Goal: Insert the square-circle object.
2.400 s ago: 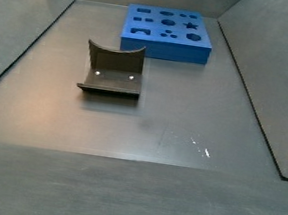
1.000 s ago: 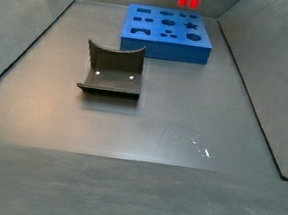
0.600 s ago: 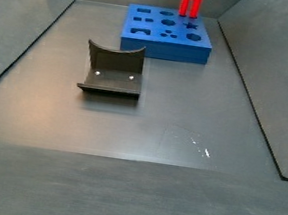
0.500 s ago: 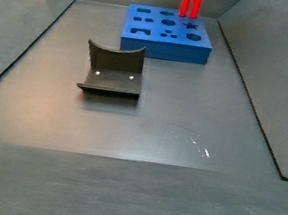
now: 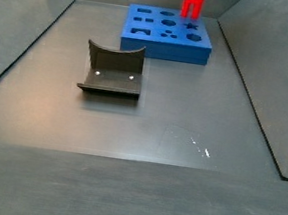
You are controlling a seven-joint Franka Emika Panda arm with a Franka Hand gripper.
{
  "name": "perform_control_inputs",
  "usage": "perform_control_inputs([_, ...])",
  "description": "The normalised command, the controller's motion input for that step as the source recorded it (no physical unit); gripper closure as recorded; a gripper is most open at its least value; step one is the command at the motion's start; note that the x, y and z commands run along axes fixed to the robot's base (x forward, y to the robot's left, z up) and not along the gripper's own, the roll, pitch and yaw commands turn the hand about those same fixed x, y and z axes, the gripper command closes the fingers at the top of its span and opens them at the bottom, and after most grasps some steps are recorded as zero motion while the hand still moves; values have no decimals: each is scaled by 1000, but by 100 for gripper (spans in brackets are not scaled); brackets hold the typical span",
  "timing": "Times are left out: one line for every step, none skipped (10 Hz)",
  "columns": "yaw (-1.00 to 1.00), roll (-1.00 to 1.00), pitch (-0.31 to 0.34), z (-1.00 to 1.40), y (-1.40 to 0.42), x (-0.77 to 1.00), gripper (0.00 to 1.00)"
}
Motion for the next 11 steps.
perform_control_inputs([-14, 180, 51, -871, 0, 503, 100])
perform_control_inputs([-26, 131, 0, -997, 0, 563, 100])
perform_control_inputs([-100, 124, 0, -1000, 0, 517, 100])
perform_control_inputs([-111, 119, 0, -1000, 0, 486, 100])
perform_control_inputs([-103, 114, 0, -1000, -3, 451, 100])
perform_control_inputs([-63, 126, -14, -1000, 0, 417, 100])
perform_control_inputs([-11, 136, -30, -1000, 0, 343, 100])
perform_control_inputs([140, 159, -166, -763, 11, 29, 100])
perform_control_inputs([131, 117, -419, -406, -140, -126, 100])
perform_control_inputs([0, -34, -346, -269, 0, -117, 100])
perform_control_inputs([0, 0, 0, 0, 0, 0, 100])
